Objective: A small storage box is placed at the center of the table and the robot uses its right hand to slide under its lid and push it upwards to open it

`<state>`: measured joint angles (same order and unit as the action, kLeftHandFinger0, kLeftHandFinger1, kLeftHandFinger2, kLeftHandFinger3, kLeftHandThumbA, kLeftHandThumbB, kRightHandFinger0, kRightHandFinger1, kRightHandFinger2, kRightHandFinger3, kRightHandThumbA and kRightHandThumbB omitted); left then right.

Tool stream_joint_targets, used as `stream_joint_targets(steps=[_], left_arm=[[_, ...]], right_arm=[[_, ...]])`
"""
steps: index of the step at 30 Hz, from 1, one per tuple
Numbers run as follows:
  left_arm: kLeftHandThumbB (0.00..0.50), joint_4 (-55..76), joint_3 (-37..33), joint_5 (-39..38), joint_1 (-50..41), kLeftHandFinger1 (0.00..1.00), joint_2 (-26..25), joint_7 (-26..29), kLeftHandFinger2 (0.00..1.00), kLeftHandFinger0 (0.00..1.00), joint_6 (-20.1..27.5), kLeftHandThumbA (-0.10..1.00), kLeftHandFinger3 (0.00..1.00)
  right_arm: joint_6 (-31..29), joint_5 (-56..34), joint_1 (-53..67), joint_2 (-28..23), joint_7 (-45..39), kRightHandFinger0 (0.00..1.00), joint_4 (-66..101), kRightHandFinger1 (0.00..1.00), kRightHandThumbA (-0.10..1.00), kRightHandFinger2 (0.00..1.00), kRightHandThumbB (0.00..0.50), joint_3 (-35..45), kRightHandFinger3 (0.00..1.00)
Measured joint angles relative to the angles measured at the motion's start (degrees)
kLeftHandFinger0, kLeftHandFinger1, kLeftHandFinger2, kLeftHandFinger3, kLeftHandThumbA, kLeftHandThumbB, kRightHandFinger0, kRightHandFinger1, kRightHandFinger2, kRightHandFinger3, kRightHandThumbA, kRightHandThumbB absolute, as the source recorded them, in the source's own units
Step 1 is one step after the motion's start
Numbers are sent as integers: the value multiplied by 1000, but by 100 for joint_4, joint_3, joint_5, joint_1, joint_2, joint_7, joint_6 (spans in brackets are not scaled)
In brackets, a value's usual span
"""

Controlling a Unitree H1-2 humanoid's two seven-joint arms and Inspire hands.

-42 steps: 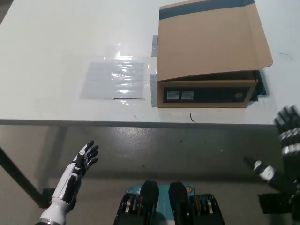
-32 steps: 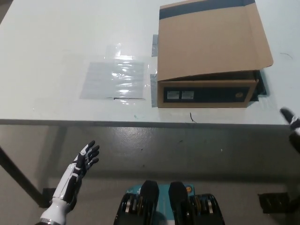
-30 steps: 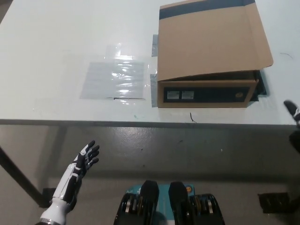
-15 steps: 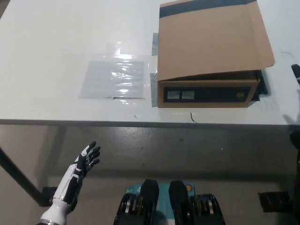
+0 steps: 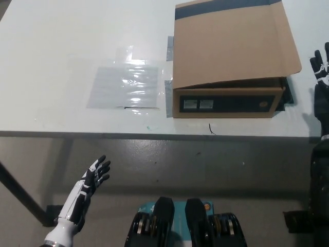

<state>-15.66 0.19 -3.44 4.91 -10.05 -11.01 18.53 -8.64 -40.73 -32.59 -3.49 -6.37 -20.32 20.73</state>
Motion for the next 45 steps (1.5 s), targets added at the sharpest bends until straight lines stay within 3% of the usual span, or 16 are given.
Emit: stream_joint_targets(steps=[10,26,33,45], left_arm=[[500,2,-1,6,0,1000,0,0,1000,1000,-1,1000,1000],[500,5,-3,15,1,1000,-1,-1,1000,1000,-1,1000,1000],[500,16,-6,12,1,1000,-6,-6,1000,1000,-1,1000,1000],[500,39,-6,15,3,1000,-15,-4,1000,1000,-5,1000,1000]], right_arm=[[274,-349,-49,140,-86,1000,-255,1000,1000,1000,275,129,1000],[323,-536,-69,163,-214,1000,-568,1000,1000,1000,291,208,1000],[389,-527,-62,392,-207,1000,-96,1000,1000,1000,303,87,1000],[635,-512,-2,704,-87,1000,459,1000,1000,1000,274,-91,1000]])
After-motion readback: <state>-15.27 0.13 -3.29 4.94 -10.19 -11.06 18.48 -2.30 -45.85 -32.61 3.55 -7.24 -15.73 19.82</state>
